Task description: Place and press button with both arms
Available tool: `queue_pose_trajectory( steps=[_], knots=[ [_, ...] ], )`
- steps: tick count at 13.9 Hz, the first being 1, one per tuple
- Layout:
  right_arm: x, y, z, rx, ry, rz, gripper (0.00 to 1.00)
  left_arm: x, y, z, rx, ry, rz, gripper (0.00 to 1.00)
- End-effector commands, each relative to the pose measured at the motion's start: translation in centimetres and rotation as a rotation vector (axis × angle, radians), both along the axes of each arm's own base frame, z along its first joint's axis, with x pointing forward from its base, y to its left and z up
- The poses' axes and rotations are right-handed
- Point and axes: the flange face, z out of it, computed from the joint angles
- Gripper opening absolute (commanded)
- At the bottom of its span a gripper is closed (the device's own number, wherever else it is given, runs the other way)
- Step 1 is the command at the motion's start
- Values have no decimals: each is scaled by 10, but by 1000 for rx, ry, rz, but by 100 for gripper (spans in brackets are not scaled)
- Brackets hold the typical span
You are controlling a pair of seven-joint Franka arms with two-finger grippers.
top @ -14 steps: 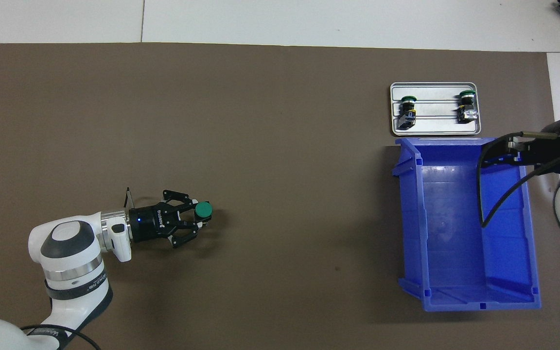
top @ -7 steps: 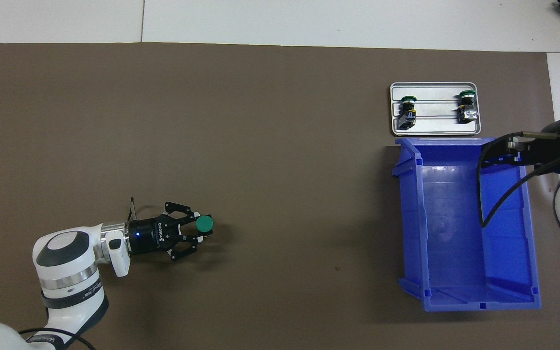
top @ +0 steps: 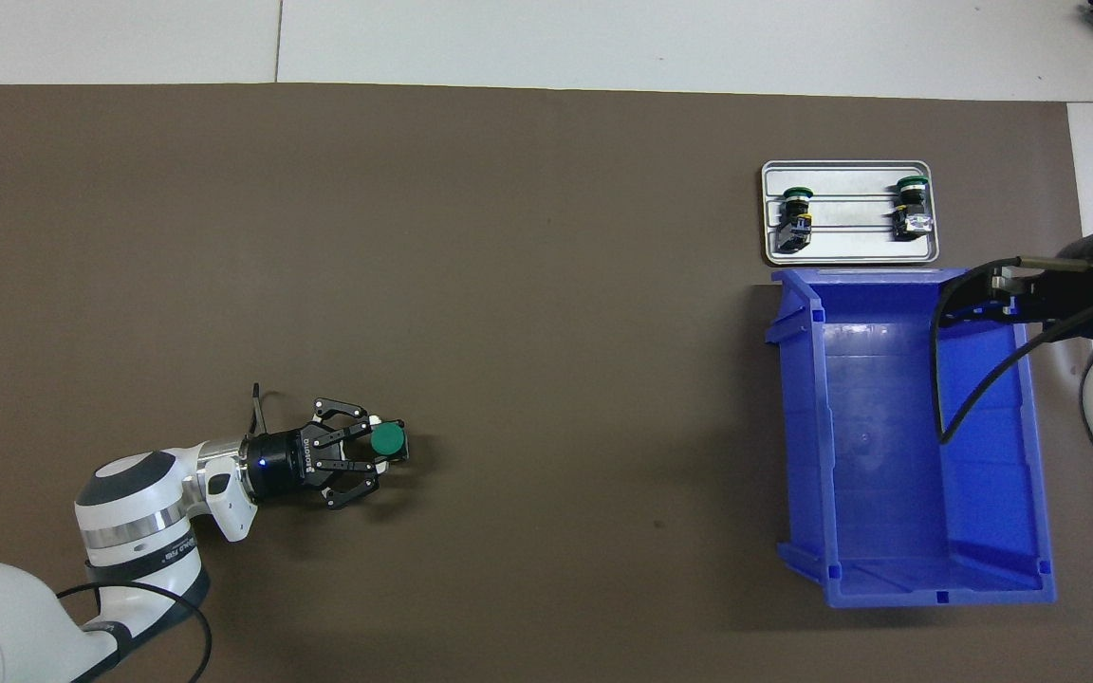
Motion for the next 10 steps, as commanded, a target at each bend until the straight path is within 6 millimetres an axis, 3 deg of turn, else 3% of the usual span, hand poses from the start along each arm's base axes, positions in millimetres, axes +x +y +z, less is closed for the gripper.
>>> queue_pose_trajectory(
  steps=[1,4,7,10],
  knots=[
    [-6,1,2,7,-10,-12,100,1,-3,-2,-24,-77,23,21],
    [-5,1,1,7,-8,-12,100,0,-3,-2,-24,-77,21,26],
    [-5,1,1,7,-8,-12,100,-3,-5,-5,-18,-80,17,42],
    [-6,1,2,7,-10,-12,100,-7,-4,-9,3,-90,17,43]
  ],
)
